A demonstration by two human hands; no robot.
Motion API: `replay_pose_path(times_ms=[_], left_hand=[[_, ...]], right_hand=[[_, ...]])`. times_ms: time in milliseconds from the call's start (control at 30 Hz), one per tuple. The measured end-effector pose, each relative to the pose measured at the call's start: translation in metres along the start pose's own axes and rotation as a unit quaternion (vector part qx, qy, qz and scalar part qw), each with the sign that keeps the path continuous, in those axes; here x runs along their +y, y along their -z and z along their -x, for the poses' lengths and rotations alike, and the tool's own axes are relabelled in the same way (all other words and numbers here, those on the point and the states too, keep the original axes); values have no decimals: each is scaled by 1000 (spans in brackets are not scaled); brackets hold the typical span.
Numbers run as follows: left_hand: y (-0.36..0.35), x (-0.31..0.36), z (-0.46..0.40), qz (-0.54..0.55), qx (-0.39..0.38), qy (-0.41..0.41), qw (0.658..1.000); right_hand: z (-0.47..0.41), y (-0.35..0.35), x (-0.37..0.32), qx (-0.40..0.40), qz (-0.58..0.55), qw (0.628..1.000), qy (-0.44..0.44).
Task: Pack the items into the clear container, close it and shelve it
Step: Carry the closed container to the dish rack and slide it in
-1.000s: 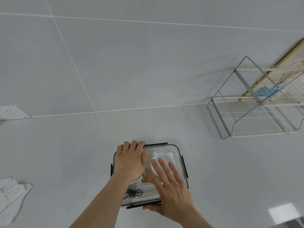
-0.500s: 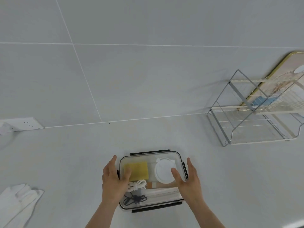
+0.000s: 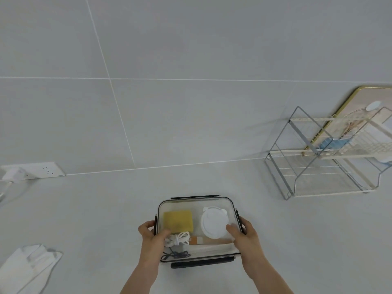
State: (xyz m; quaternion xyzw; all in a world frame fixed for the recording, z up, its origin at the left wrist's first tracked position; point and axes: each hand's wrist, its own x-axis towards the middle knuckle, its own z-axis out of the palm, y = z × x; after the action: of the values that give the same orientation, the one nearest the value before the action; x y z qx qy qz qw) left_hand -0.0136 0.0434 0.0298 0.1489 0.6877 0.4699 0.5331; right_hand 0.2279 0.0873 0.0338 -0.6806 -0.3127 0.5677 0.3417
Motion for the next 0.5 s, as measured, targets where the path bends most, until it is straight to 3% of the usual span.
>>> replay_pose_path(times_ms=[500], left_hand=[[-27, 129, 34, 35, -30, -176, 983]], right_hand=[[29, 13, -134, -8, -55, 987, 149]])
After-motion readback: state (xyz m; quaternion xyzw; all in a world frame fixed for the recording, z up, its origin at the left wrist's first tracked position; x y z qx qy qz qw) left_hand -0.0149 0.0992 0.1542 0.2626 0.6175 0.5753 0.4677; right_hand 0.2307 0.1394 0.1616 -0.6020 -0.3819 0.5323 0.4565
